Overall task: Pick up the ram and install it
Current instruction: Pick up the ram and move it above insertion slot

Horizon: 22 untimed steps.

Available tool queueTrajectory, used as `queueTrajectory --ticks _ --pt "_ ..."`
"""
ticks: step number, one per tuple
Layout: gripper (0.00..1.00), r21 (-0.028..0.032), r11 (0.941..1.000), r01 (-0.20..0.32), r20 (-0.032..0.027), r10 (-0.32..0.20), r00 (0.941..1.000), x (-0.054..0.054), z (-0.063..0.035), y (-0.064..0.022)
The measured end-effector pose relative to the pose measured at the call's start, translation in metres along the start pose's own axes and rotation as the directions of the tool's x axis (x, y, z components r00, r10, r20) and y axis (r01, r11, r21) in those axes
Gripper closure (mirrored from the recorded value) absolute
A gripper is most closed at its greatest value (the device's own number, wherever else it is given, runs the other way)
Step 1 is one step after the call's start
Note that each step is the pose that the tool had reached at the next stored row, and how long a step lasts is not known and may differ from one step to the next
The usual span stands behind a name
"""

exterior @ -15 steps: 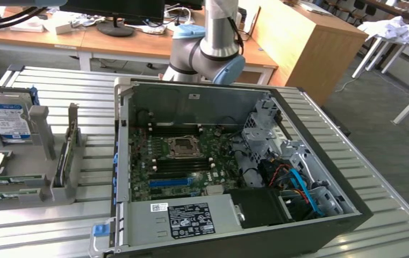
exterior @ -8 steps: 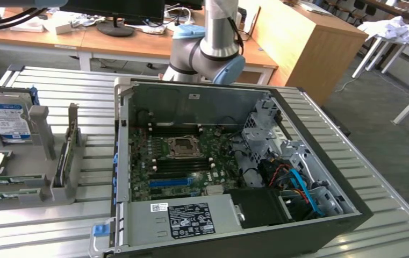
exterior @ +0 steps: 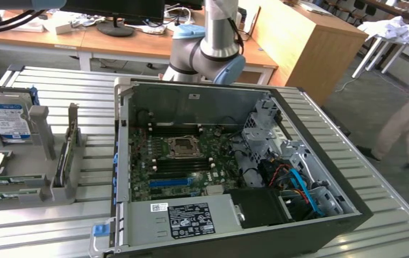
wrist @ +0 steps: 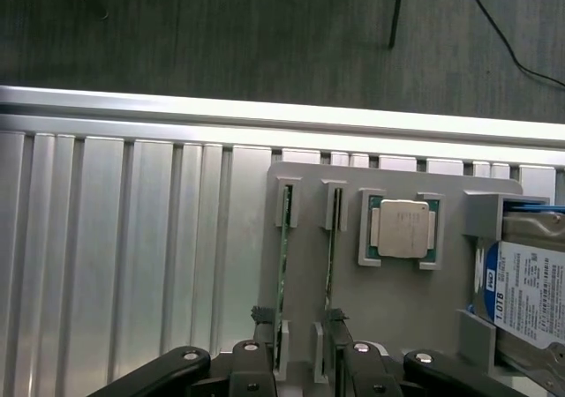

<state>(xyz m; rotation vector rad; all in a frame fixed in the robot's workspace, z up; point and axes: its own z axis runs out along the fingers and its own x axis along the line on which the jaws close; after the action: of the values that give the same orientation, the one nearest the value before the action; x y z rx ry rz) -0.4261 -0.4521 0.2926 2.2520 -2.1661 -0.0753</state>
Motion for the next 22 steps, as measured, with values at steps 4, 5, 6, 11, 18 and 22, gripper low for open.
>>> queueTrajectory --ticks 4,5,6,11,18,22 --pt "0.65 0.0 1.0 0.0 0.0 0.0 1.0 0.002 0.0 0.0001" --pt "0.65 0.0 1.0 0.0 0.0001 0.0 1.0 0.002 0.0 0.0001" --pt "0.65 0.0 1.0 0.0 0.0001 0.0 1.0 0.002 0.0 0.0001" --pt "0.65 0.0 1.0 0.0 0.0 0.0 1.0 0.002 0.0048 -0.0001" --pt "0.65 0.0 1.0 0.0 0.0 0.0 1.0 0.002 0.0147 -0.0006" --pt "0.65 0.0 1.0 0.0 0.0 0.0 1.0 0.002 0.0203 -0.0008"
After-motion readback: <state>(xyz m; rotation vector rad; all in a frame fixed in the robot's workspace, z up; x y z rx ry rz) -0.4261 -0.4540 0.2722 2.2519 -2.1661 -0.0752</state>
